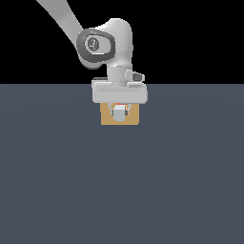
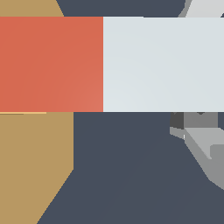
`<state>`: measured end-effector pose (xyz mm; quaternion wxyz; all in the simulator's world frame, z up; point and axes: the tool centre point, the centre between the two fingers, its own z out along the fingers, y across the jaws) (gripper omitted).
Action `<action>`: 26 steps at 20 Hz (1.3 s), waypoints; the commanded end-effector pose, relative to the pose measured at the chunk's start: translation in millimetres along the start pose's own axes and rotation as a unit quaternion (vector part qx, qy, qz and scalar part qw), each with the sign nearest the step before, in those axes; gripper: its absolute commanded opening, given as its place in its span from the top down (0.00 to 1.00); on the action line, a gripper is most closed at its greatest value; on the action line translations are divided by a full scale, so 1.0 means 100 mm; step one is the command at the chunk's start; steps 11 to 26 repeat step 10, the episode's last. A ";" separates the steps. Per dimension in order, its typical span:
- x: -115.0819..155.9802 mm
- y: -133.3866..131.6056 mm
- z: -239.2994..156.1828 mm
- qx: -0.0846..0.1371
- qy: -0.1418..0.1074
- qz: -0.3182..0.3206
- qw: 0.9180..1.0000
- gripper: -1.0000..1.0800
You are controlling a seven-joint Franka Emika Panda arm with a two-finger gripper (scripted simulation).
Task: Insert the peg into the horizontal hole in a box.
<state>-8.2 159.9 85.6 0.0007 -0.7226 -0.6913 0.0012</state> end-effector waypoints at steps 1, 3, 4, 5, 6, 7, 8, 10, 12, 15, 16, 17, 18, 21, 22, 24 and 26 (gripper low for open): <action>0.20 0.01 -0.02 -0.002 0.001 0.000 1.000 1.00; 0.32 0.01 -0.02 -0.002 0.001 0.000 1.000 1.00; 0.37 0.01 -0.02 -0.002 0.001 0.000 1.000 1.00; 0.41 0.01 -0.02 -0.002 0.001 0.000 1.000 1.00; 0.44 0.01 -0.02 -0.002 0.001 0.000 1.000 1.00; 0.46 0.02 -0.03 -0.002 0.001 -0.001 1.000 1.00; 0.48 0.02 -0.03 -0.002 0.001 -0.001 1.000 1.00; 0.49 0.02 -0.03 -0.002 0.001 -0.001 1.000 1.00; 0.49 0.02 -0.03 -0.002 0.001 -0.001 1.000 1.00; 0.49 0.02 -0.03 -0.002 0.001 -0.001 1.000 1.00; 0.49 0.02 -0.03 -0.002 0.001 -0.001 1.000 1.00; 0.49 0.02 -0.03 -0.002 0.001 -0.001 1.000 1.00; 0.49 0.02 -0.03 -0.002 0.001 -0.001 1.000 1.00; 0.49 0.02 -0.03 -0.002 0.001 -0.001 1.000 1.00; 0.49 0.02 -0.03 -0.002 0.001 -0.001 1.000 1.00; 0.49 0.02 -0.03 -0.002 0.001 -0.001 1.000 1.00; 0.49 0.02 -0.03 -0.002 0.001 -0.001 1.000 1.00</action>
